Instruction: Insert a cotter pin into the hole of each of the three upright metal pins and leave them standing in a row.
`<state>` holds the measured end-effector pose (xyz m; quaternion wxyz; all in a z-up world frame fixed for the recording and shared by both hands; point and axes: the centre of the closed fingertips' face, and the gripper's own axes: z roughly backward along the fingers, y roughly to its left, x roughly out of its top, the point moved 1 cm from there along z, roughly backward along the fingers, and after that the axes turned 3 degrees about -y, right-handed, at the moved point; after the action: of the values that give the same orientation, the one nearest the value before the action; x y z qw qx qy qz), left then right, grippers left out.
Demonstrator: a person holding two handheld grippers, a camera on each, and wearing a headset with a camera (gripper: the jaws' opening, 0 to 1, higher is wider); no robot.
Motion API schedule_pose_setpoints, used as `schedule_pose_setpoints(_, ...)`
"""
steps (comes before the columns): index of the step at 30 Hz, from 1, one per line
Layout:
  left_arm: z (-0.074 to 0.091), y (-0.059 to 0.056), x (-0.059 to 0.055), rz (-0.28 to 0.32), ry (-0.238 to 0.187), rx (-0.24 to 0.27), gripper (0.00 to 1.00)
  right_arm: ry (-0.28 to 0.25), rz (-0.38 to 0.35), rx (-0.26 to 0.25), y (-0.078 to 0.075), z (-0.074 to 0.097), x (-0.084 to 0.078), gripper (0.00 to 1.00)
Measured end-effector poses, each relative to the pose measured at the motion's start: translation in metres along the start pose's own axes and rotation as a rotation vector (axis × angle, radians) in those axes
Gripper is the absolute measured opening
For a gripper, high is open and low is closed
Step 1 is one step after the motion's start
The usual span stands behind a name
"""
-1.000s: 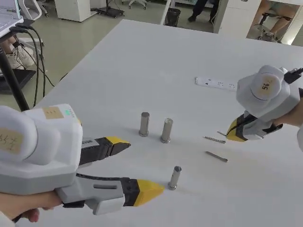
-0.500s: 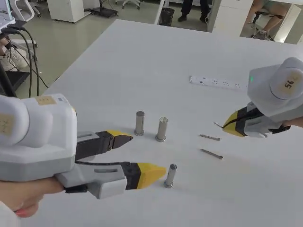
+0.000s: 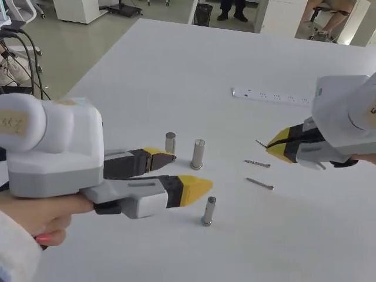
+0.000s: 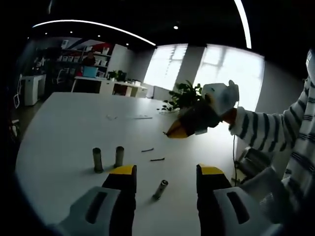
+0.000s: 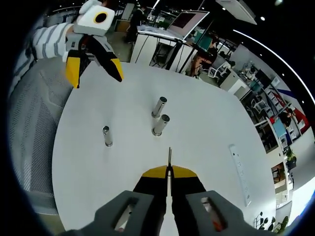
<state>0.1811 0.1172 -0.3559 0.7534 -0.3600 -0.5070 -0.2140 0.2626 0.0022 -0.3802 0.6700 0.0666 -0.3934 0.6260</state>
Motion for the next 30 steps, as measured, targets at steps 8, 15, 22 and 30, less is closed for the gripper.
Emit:
schedule_pose_setpoints(8, -0.006, -0.001, 0.001, 0.029, -0.007, -0.004, 0.42, -0.044, 0.000, -0.058, 0.006, 0.004, 0.006, 0.00)
schedule_pose_setpoints(15, -0.013, -0.001, 0.006, 0.053, -0.028, -0.005, 0.36, -0.068, 0.004, -0.073, 0.023, 0.007, 0.007, 0.00)
schedule_pose_setpoints(22, -0.022, -0.003, 0.008, 0.075, -0.041, -0.016, 0.35, -0.111, 0.020, -0.150, 0.028, 0.012, 0.020, 0.00)
schedule_pose_setpoints(30, -0.030, -0.008, 0.013, 0.107, -0.058, -0.035, 0.30, -0.125, 0.084, -0.199, 0.036, 0.017, 0.036, 0.00)
